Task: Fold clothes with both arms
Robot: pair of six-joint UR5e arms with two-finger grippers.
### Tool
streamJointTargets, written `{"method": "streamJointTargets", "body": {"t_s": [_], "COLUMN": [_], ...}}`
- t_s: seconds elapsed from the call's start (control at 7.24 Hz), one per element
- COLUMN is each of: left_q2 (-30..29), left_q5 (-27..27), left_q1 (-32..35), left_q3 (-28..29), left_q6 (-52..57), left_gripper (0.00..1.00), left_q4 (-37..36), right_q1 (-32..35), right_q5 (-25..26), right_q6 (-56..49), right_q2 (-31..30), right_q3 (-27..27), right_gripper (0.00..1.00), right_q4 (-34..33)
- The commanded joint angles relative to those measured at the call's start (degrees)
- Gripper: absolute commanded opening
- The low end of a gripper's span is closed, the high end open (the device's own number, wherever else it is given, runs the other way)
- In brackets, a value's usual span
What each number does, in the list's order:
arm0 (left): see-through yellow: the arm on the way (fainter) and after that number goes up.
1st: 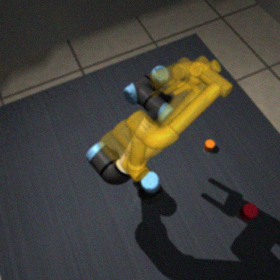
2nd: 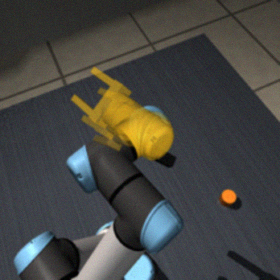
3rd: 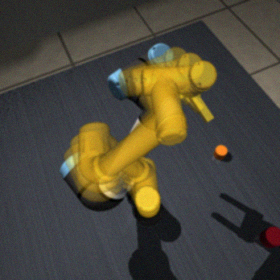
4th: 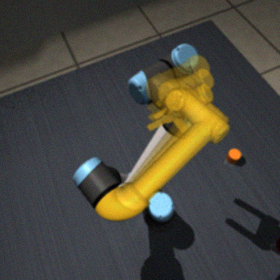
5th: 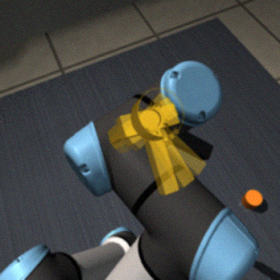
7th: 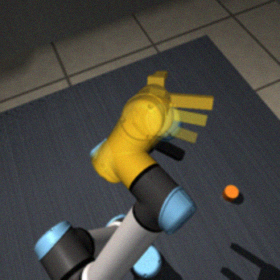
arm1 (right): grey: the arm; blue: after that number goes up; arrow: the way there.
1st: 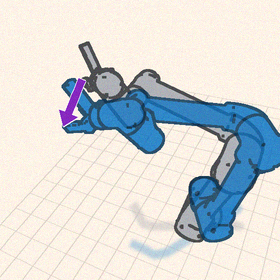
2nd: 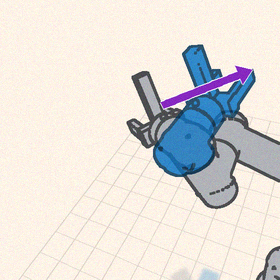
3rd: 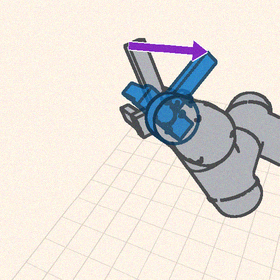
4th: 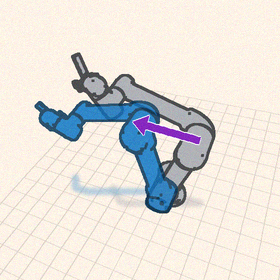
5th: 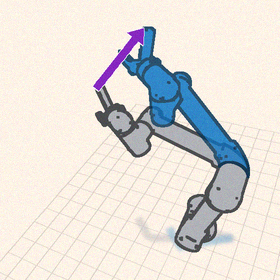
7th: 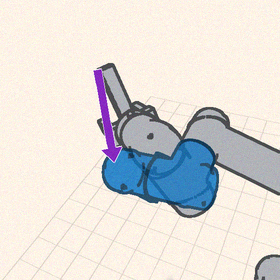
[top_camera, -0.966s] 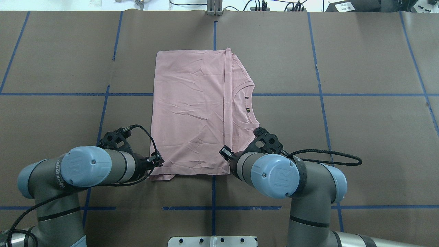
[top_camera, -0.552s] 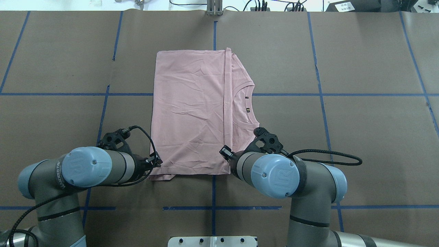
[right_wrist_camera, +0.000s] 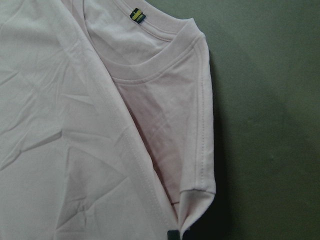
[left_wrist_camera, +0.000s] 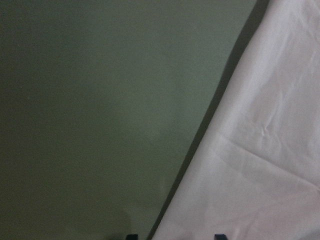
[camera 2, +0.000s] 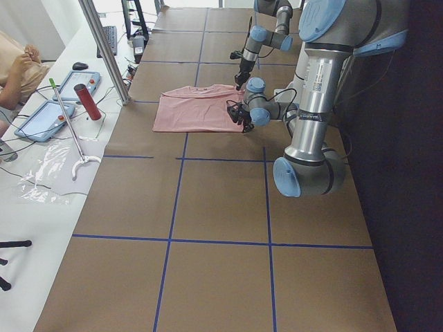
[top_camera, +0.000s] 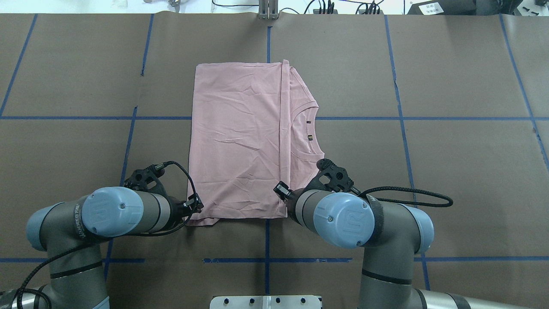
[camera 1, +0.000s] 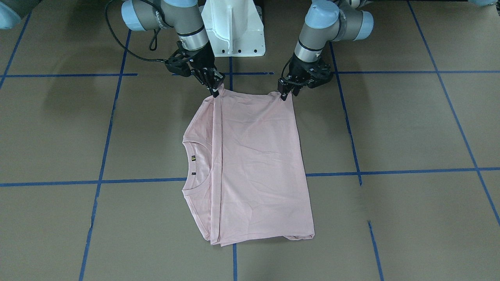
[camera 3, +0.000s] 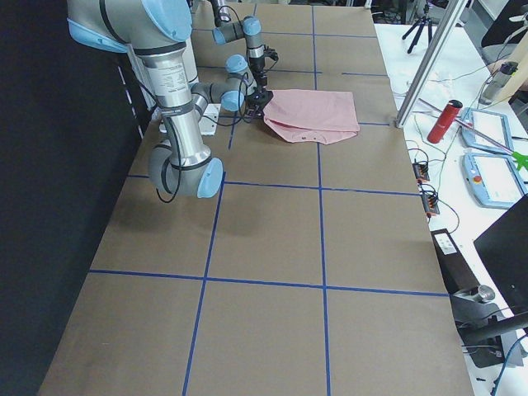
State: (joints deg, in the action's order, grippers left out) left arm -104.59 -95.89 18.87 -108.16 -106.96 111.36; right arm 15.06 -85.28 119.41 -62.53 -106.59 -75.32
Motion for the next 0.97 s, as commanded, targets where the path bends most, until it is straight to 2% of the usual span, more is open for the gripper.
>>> {"method": "streamJointTargets", "body": {"t_s": [0.0, 0.14, 0.41, 0.55, 0.83], "left_q2": [0.08, 0.08, 0.17, 0.08, 0.17], "left_q5": [0.0, 0.0, 0.0, 0.0, 0.09], "left_q1": [-0.94, -1.38, -1.47, -1.56, -1.38], "left_q3": [-0.12, -0.12, -0.12, -0.29, -1.26], "left_q6": [0.0, 0.0, -1.66, -2.02, -2.11], "left_gripper": [0.57, 0.55, 0.36, 0.03, 0.0], "left_q4": [0.0, 0.0, 0.0, 0.0, -0.09], "right_q1": [-0.03, -0.03, -0.03, -0.03, 0.06], "right_q5": [0.03, 0.03, 0.03, 0.03, -0.06], "right_q6": [0.03, 0.03, 0.03, 0.03, 0.03], "right_q2": [0.04, 0.04, 0.21, 0.13, 0.04], "right_q3": [0.07, 0.15, 0.07, 0.24, 0.07], "right_gripper": [0.0, 0.0, 0.0, 0.0, 0.0], "right_q4": [0.0, 0.0, 0.0, 0.0, 0.0]}}
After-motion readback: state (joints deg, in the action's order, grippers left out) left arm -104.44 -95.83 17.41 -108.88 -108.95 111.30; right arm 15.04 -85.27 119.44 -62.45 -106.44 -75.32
